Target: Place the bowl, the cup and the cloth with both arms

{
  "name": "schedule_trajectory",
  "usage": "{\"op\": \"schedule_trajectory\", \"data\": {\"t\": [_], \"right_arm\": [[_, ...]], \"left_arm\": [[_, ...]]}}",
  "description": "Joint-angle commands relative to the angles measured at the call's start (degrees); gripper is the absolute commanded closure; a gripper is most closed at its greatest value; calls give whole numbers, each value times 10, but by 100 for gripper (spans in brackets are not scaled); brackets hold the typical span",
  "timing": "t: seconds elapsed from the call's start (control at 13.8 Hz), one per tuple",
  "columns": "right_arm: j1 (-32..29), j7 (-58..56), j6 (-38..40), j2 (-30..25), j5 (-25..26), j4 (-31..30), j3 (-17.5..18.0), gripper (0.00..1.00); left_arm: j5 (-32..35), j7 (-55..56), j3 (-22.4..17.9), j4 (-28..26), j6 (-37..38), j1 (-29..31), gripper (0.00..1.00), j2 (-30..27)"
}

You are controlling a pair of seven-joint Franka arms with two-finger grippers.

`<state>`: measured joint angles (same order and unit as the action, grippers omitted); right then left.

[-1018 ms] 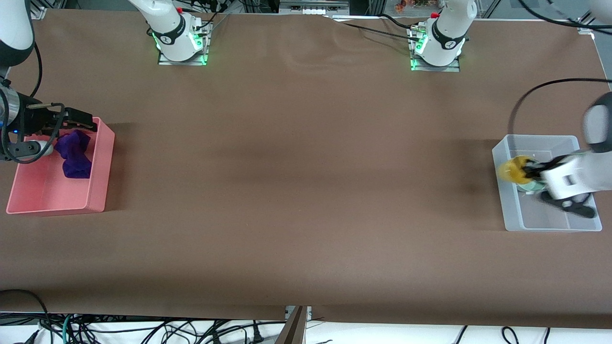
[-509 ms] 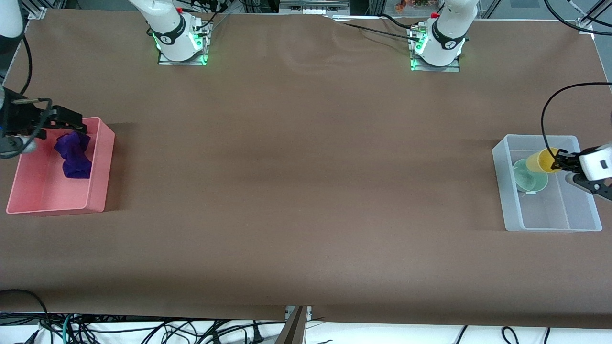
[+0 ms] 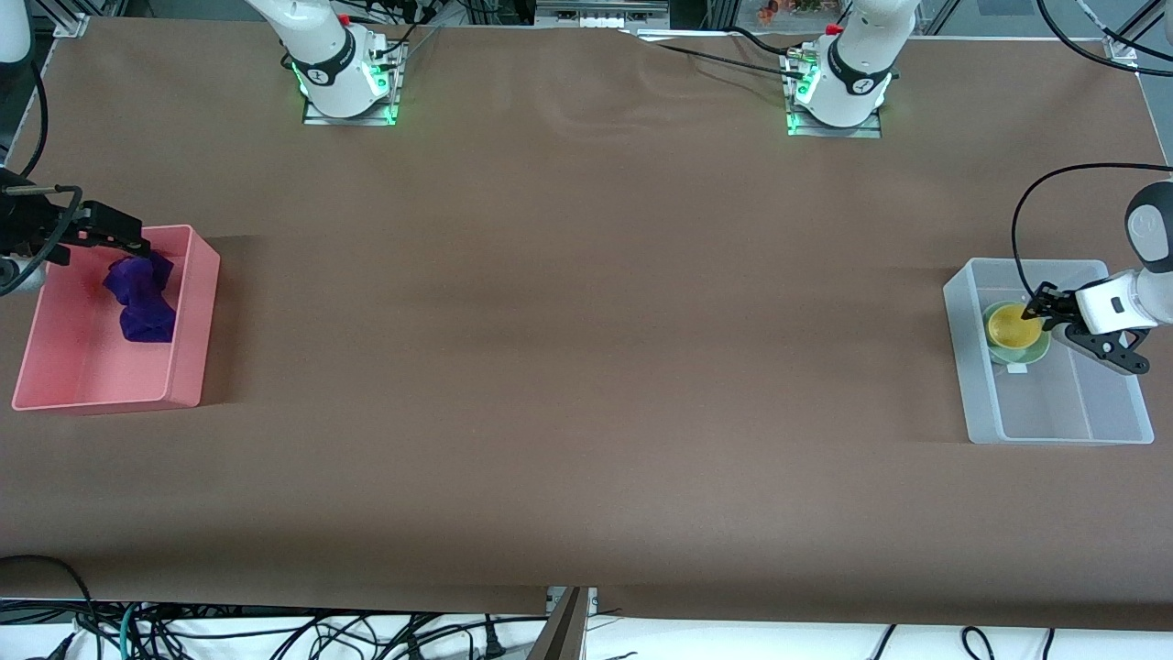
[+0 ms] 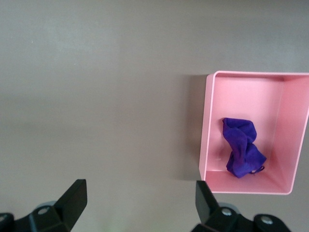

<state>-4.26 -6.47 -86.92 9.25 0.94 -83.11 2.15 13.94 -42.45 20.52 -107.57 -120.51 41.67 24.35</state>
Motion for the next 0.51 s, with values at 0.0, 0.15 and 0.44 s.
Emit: {"op": "schedule_trajectory", "data": {"t": [0.0, 0.15, 0.44], "right_arm": [[5, 28, 17, -4, 5, 2, 4, 0], [6, 30, 18, -4, 4, 2, 3, 0], [5, 32, 22, -14, 3, -2, 1, 1]], "left_arm": [[1, -13, 35, 62, 97, -3, 0, -29], [1, -8, 64, 127, 178, -4, 0, -29], [-1, 70, 118, 176, 272, -4, 0, -41]]}}
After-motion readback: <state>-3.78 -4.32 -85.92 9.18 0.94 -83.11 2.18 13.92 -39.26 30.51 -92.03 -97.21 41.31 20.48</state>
